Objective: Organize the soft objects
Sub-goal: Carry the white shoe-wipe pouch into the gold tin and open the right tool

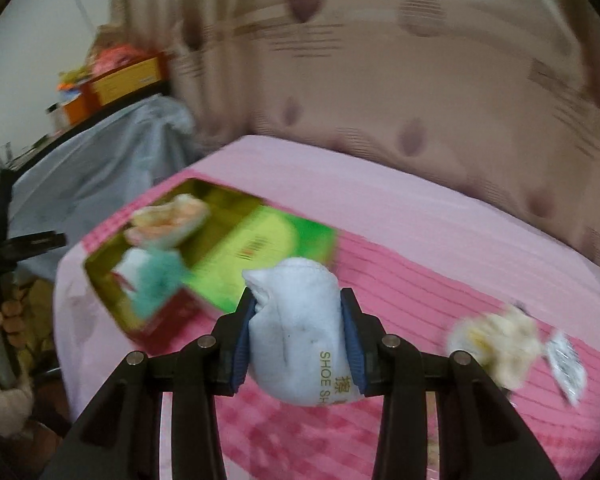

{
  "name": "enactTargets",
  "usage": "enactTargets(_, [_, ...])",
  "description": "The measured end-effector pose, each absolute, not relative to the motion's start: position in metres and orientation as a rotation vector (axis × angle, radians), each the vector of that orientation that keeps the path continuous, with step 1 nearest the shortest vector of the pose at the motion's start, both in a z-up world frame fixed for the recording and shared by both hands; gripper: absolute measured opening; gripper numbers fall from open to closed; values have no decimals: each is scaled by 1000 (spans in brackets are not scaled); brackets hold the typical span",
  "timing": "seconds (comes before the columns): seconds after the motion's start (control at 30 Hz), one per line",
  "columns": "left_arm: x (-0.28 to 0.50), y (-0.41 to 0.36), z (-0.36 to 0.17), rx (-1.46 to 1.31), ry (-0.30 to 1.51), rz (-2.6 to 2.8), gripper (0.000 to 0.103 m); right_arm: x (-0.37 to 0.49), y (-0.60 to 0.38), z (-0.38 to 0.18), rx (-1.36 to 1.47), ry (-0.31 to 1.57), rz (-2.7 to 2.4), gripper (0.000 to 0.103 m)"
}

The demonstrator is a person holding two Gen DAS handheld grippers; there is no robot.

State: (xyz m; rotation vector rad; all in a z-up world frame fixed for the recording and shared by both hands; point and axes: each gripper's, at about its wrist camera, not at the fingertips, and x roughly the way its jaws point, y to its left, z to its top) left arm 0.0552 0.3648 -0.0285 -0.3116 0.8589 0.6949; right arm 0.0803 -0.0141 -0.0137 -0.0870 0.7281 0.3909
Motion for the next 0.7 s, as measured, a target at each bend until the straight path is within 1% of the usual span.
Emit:
enactTargets(0.37, [53,379,-34,-368,883,723,46,103,116,-21,-201,743,597,37])
enactTargets(0.57, [54,379,-34,-366,882,728,46,124,151,-34,-222,768,610,38])
enactTargets(0.7, [55,382,-35,-373,884,733,46,139,158,-44,-228,794,594,41])
